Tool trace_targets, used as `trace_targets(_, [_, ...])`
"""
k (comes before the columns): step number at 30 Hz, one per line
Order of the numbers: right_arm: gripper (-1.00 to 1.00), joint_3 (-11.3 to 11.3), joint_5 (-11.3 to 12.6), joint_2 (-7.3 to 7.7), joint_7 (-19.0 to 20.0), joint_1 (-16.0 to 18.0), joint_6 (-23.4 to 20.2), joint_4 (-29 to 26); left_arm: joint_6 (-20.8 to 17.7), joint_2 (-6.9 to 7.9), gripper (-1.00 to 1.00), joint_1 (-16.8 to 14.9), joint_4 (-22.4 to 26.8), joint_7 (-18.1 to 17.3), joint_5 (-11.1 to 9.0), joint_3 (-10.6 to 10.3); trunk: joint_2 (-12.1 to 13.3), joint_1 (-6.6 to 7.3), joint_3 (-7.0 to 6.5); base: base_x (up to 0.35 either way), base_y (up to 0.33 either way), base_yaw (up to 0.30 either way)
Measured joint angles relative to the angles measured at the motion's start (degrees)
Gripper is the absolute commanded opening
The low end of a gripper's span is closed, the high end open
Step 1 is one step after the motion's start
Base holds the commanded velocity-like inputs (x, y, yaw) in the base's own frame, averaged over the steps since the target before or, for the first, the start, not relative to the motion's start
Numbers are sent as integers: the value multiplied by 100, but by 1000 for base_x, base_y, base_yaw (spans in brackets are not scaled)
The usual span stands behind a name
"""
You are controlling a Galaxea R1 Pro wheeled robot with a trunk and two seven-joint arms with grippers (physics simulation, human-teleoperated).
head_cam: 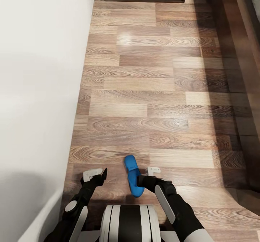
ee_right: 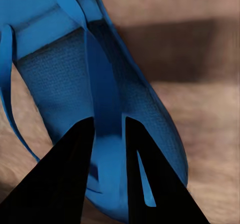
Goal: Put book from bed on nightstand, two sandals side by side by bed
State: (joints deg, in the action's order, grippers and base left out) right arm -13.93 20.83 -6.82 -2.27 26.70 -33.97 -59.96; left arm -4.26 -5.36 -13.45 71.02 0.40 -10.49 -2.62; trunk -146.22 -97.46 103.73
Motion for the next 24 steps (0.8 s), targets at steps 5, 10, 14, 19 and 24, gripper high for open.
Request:
trace_targets(5, [-100,-1,3,1,0,1,0,0,0,0,100,0,0,0,1,0,0,0,0,0,0,0])
trace_targets(10, [-100,-1,9,4,1,1,0,0,0,0,100,0,0,0,2,0,0,0,0,0,0,0])
trace_targets(14, [-100,0,3,1,0,1,0,0,0,0,100,0,0,0,0,0,0,0,0,0,0,0])
trace_targets(19, [-100,-2,14,-1,-13,1,0,0,-8,0,100,0,0,0,-5,0,1,3,-21,0,0,0])
trace_targets(24, [-100,-2,15,-1,-14,1,0,-1,-9,0,100,0,0,0,-6,0,8,16,-132,0,0,0])
